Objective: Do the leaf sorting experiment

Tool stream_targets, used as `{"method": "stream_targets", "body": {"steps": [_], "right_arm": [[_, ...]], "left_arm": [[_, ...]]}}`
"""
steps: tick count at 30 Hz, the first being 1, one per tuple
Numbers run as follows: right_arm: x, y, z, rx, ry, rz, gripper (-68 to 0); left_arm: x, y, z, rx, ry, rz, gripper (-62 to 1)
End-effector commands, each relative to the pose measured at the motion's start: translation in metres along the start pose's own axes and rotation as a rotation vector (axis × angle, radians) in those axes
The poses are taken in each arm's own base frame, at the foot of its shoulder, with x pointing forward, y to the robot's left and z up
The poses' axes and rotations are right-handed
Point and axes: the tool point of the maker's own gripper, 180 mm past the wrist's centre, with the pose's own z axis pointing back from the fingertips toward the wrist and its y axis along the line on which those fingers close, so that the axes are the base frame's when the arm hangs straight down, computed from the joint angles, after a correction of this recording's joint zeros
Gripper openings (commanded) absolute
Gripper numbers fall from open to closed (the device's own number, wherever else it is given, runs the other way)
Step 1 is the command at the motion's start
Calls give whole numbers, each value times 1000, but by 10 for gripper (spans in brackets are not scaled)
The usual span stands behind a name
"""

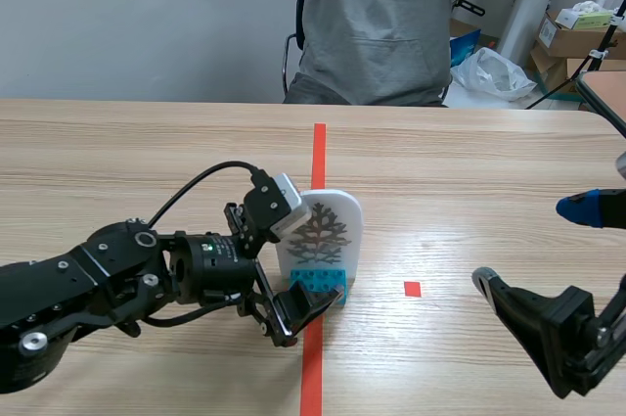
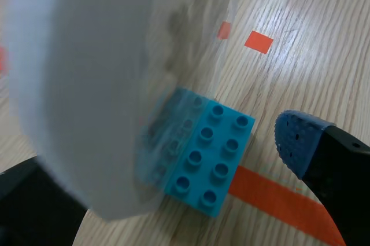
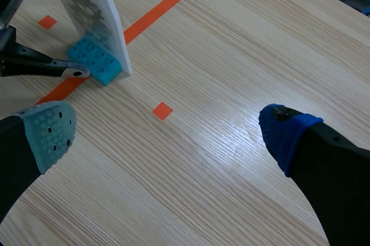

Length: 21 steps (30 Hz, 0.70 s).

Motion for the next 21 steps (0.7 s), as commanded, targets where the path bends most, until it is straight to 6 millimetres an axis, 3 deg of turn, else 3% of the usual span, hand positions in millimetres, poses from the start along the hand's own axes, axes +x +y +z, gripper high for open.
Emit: {"method": "stream_targets", "body": {"steps": [1,4,11,15,21], "right_arm": [[9,-6,-1,-14,-31,6,4],[9,-6,-1,-14,-31,6,4],[9,-6,-1,-14,-32,6,4],[9,-6,-1,-14,-31,6,4],[9,-6,-1,-14,-31,6,4]], "left_arm": [[17,2,-5,6,-48,-18,-132],[16,1,-6,5,-50,-16,-215],[16,2,-4,8,-54,-17,-225],[19,2,-4,7,-70,-16,-314],[19,3,-4,8,-73,-14,-395]]}}
